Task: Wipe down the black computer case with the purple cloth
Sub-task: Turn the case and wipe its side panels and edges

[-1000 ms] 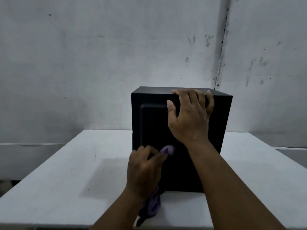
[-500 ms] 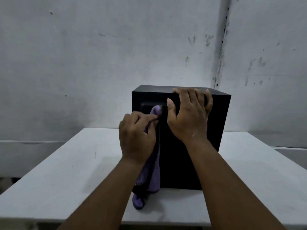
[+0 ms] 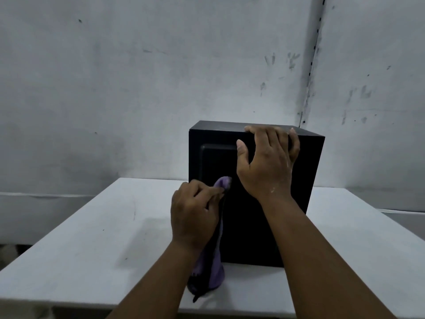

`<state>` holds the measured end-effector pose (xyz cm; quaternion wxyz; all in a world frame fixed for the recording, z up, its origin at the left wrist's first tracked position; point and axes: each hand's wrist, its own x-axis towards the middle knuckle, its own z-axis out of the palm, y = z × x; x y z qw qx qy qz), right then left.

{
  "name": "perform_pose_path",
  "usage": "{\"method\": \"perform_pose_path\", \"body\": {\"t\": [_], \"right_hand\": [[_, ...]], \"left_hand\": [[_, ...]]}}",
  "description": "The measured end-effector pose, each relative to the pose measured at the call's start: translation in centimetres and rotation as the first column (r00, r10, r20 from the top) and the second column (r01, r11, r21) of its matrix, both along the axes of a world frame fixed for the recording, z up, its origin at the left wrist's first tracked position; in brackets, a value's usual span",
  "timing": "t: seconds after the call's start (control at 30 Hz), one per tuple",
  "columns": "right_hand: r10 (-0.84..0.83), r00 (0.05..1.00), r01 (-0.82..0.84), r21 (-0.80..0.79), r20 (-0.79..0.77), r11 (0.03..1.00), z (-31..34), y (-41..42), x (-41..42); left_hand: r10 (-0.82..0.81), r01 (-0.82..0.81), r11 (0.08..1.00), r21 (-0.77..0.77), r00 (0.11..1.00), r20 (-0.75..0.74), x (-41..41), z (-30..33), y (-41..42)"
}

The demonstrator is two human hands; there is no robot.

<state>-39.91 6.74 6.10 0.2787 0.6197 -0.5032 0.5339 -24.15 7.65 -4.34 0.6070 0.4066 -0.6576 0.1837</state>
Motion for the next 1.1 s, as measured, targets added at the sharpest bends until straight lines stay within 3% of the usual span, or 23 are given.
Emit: {"method": "perform_pose_path", "body": {"t": [0.33,0.53,0.87,1.1], "right_hand": [[-0.006,1.0,0.006,-0.013,0.011,1.0,0.0,0.0,0.2],[-0.006,1.0,0.006,-0.013,0.007,1.0,0.0,0.2,0.1],[0.0,1.0,0.0,-0.026,0.013,1.0,-0.1,0.4,0.1],[0.007,1.0,-0.007,-0.018,0.018,1.0,-0.1,0.5,0.2]], "left_hand": [[-0.056,0.037,0.997,0.069,0.953,0.297,0.1,-1.6,0.4],[-0.05,0.039,0.998,0.056,0.975,0.214,0.5,-0.9,0.2],[-0.056,0.039,0.996,0.085,0.977,0.207,0.1,-0.7,0.8],[-0.078,0.025,0.986,0.165,0.943,0.324,0.1,-1.0,0.7]]}}
